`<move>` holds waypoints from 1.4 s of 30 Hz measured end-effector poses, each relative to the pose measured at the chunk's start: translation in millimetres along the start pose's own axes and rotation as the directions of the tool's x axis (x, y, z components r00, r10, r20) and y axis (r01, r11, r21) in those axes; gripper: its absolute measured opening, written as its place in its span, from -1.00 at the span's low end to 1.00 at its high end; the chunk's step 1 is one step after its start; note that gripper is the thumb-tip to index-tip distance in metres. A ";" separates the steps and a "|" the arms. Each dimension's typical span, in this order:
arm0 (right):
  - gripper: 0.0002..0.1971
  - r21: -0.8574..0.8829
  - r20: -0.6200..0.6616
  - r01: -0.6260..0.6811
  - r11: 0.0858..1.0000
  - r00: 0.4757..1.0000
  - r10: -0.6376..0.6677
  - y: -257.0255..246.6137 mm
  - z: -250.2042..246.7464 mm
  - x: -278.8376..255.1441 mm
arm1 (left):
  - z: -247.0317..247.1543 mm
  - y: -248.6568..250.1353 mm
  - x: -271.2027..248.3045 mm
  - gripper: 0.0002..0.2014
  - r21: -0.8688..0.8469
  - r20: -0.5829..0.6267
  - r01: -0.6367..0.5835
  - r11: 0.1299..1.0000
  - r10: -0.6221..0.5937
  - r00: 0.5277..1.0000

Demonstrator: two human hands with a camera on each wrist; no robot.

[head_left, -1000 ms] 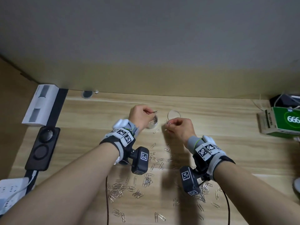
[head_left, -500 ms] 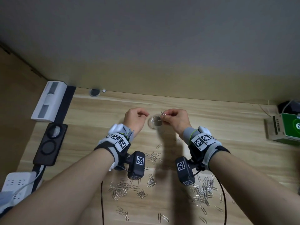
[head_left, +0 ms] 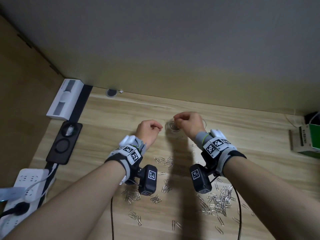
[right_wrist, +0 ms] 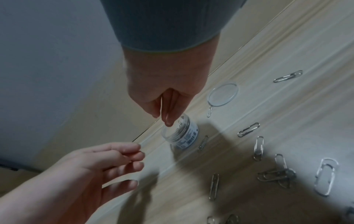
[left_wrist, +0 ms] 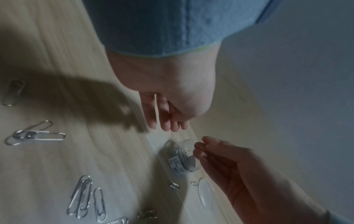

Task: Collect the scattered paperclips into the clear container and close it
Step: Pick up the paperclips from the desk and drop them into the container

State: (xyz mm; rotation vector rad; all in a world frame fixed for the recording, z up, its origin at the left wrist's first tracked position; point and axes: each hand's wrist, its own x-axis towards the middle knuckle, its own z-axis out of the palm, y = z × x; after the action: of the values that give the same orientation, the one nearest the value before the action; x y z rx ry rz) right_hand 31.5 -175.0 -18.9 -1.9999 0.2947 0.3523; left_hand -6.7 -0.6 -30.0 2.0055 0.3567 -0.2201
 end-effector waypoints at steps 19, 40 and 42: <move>-0.78 -0.082 -0.184 -0.088 0.993 0.980 0.072 113.2 -55.2 -52.4 | 79.9 -5.0 -44.0 -0.86 0.542 0.260 -0.318 0.778 0.205 0.944; -0.33 -0.515 0.302 0.370 0.773 0.922 -0.240 83.5 -35.7 -54.9 | -0.8 -57.1 -59.8 -0.50 0.552 0.130 -0.321 0.770 0.301 0.945; -0.34 -0.518 0.339 0.382 0.766 0.913 -0.226 82.5 -45.0 -60.5 | -3.7 -61.0 -66.2 -0.47 0.579 0.138 -0.303 0.757 0.276 0.951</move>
State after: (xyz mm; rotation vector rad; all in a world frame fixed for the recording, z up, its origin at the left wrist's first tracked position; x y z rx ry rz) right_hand -48.7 -248.0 -45.9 -2.5116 -0.3586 0.5304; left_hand -89.8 17.9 -59.3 2.6423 -0.0821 -0.1934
